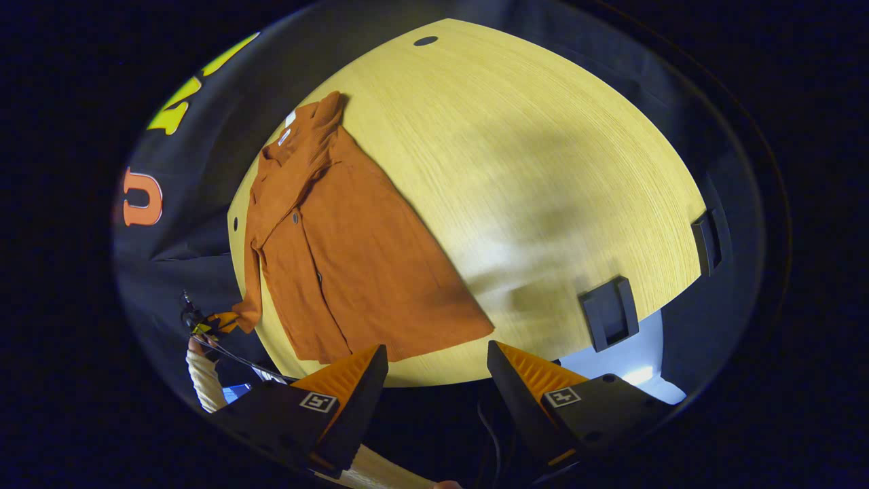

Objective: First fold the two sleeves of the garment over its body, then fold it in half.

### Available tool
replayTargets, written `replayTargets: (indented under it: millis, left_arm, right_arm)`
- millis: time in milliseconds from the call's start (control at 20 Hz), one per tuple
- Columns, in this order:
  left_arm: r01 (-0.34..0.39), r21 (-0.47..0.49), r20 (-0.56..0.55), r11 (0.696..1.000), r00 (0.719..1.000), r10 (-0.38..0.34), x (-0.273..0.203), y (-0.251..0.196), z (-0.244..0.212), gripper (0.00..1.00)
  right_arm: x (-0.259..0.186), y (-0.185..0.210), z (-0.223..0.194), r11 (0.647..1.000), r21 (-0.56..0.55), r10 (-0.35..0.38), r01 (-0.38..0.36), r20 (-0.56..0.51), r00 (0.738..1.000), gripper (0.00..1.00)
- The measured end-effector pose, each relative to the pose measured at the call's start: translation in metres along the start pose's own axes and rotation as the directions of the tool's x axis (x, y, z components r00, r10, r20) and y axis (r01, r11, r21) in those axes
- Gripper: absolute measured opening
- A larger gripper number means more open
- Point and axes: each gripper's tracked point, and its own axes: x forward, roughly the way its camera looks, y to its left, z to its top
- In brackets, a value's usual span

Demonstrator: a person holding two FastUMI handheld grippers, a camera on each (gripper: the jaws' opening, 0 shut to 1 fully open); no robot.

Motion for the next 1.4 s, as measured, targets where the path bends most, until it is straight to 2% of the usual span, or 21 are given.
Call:
replayTargets:
  millis: [150,250,350,550,650,750,800,900,1050,1200,1300,1400]
  left_arm:
    - [0.034,0.118,0.073,0.992,0.996,-0.043,-0.046,-0.074,0.014,0.03]
    - [0.034,0.213,0.123,0.976,0.991,-0.061,-0.076,-0.13,0.019,0.03]
    - [0.029,0.306,0.156,0.952,0.984,-0.081,-0.094,-0.19,0.016,0.03]
    - [0.044,0.468,0.175,0.883,0.974,-0.141,-0.094,-0.314,-0.029,0.03]
    - [0.093,0.525,0.129,0.846,0.974,-0.187,-0.084,-0.378,-0.068,0.03]
    - [0.147,0.562,0.09,0.814,0.968,-0.236,-0.072,-0.435,-0.102,0.03]
    - [0.147,0.577,0.091,0.803,0.966,-0.242,-0.063,-0.46,-0.114,0.03]
    - [0.155,0.602,0.073,0.783,0.966,-0.247,-0.044,-0.505,-0.139,0.03]
    - [0.183,0.613,0.016,0.769,0.97,-0.244,-0.009,-0.564,-0.183,0.03]
    - [0.185,0.627,-0.042,0.757,0.978,-0.205,0.02,-0.603,-0.217,0.03]
    - [0.195,0.627,-0.083,0.754,0.979,-0.184,0.028,-0.622,-0.238,0.04]
    - [0.223,0.62,-0.112,0.752,0.974,-0.196,0.021,-0.644,-0.251,0.06]
  right_arm:
    - [0.002,-0.02,0.003,1.0,0.004,0.008,-0.008,0.0,1.0,0.94]
    - [0.006,-0.038,0.006,0.999,-0.031,-0.02,0.02,-0.002,1.0,0.95]
    - [0.006,-0.044,0.013,0.999,-0.051,-0.005,0.006,0.001,1.0,0.96]
    - [0.004,-0.059,0.033,0.997,-0.06,0.046,-0.044,0.029,0.999,0.97]
    - [0.001,-0.063,0.042,0.995,-0.058,0.086,-0.085,0.017,0.996,0.97]
    - [-0.001,-0.076,0.05,0.995,-0.054,0.088,-0.086,0.017,0.996,0.97]
    - [-0.003,-0.082,0.053,0.994,-0.059,0.092,-0.091,0.016,0.996,0.94]
    - [-0.008,-0.093,0.061,0.993,-0.066,0.1,-0.098,0.022,0.995,0.96]
    - [-0.012,-0.121,0.072,0.994,-0.086,0.065,-0.061,0.04,0.997,0.96]
    - [-0.019,-0.147,0.079,0.997,-0.076,0.023,-0.019,0.053,0.998,0.96]
    - [-0.021,-0.158,0.082,0.999,-0.046,0.02,-0.017,0.061,0.998,0.96]
    - [-0.021,-0.166,0.081,1.0,-0.01,0.023,-0.023,0.053,0.998,0.96]
